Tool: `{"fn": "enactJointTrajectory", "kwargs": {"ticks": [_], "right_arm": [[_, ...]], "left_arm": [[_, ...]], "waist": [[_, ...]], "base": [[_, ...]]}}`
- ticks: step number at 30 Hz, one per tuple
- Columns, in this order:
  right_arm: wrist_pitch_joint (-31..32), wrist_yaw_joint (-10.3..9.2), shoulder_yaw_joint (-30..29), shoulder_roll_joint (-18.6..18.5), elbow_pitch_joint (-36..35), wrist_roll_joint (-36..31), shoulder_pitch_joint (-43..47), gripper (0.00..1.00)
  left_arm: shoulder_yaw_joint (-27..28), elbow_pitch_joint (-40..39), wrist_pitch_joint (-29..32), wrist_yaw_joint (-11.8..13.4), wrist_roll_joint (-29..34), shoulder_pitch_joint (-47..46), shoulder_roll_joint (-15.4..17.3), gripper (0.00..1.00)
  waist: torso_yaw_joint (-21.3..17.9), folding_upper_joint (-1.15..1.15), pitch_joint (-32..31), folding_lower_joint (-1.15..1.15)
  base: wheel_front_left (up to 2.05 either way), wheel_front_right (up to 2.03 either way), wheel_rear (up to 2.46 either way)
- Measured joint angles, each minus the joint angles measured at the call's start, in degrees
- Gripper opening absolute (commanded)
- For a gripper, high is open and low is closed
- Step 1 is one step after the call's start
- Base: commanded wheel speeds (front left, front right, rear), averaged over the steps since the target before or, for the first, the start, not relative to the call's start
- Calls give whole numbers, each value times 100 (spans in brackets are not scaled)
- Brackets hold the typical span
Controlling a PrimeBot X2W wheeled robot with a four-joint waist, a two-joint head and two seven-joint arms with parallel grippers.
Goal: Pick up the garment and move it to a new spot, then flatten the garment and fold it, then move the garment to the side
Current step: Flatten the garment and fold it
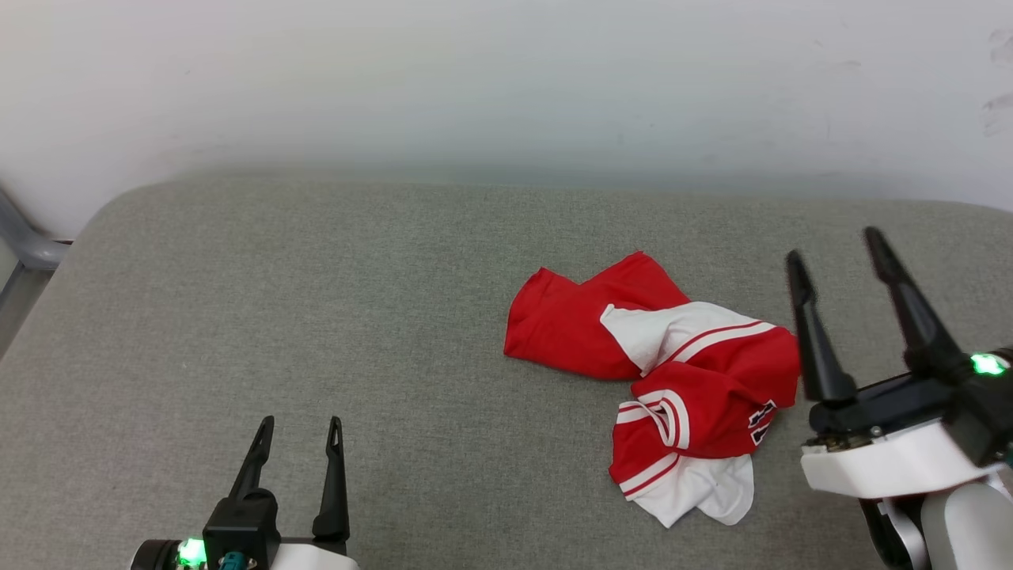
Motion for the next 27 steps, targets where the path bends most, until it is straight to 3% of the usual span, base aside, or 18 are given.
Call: {"fn": "enactJointTrajectory", "kwargs": {"ticks": [5, 17, 23, 27], "right_arm": [[871, 0, 767, -720, 12, 400, -176, 100], [4078, 0, 2590, -2519, -392, 1998, -252, 100], [5058, 0, 2729, -2965, -241, 2316, -297, 100], [5268, 0, 2810, -3088, -44, 2297, -387, 100]], "left_arm": [[10, 11, 0, -15, 4, 0, -32, 100], [49, 0, 0, -76, 15, -229, -99, 100], [36, 0, 0, -101, 21, -355, -126, 100], [3, -7, 0, -115, 11, -481, -143, 100]], "waist": [[4, 0, 46, 0], [-8, 0, 349, 0], [39, 0, 566, 0], [116, 0, 741, 0]], "base": [[0, 0, 0], [0, 0, 0], [0, 0, 0], [0, 0, 0]]}}
